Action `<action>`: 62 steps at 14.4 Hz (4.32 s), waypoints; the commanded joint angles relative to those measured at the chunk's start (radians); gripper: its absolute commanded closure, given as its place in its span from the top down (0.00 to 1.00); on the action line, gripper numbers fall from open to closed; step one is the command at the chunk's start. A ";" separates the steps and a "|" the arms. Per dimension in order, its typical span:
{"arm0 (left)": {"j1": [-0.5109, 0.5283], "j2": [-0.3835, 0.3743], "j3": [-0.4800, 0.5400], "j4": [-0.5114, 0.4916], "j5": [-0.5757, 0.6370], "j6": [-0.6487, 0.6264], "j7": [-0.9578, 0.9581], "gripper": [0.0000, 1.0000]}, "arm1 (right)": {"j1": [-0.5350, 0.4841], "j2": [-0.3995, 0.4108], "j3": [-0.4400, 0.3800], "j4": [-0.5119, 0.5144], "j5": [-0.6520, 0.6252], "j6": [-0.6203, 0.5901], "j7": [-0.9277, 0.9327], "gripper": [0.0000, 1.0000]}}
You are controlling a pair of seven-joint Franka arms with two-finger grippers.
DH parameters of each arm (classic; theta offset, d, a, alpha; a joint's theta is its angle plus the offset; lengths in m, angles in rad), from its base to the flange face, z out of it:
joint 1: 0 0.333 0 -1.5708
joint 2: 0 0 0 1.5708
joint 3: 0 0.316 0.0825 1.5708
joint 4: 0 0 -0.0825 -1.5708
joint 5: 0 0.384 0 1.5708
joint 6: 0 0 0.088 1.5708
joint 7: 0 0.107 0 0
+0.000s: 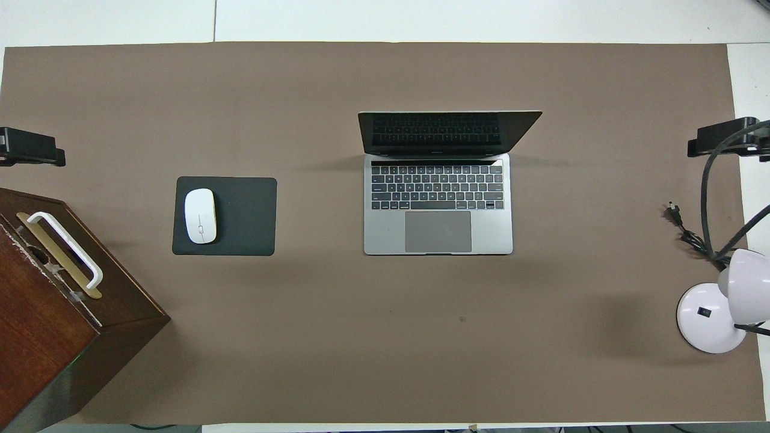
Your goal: Close laptop with both arms
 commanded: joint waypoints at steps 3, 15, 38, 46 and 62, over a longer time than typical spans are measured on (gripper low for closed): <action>-0.007 -0.021 0.002 -0.040 0.026 0.037 -0.008 1.00 | -0.013 0.049 0.006 0.048 -0.027 0.058 -0.008 0.94; 0.007 -0.013 0.005 -0.036 0.023 0.111 -0.016 0.00 | 0.004 0.477 0.023 0.529 -0.043 0.073 -0.012 0.00; -0.406 -0.384 -0.006 -0.908 -0.179 0.937 0.167 0.00 | 0.390 0.720 -0.006 0.672 -0.168 0.151 0.441 0.00; -0.582 -0.219 -0.006 -0.956 -0.181 1.246 0.095 0.00 | 0.424 0.710 0.004 0.649 -0.149 0.157 0.528 0.00; -0.730 0.223 -0.009 -0.926 -0.178 1.812 0.080 0.00 | 0.411 0.689 0.009 0.572 -0.136 0.203 0.525 0.00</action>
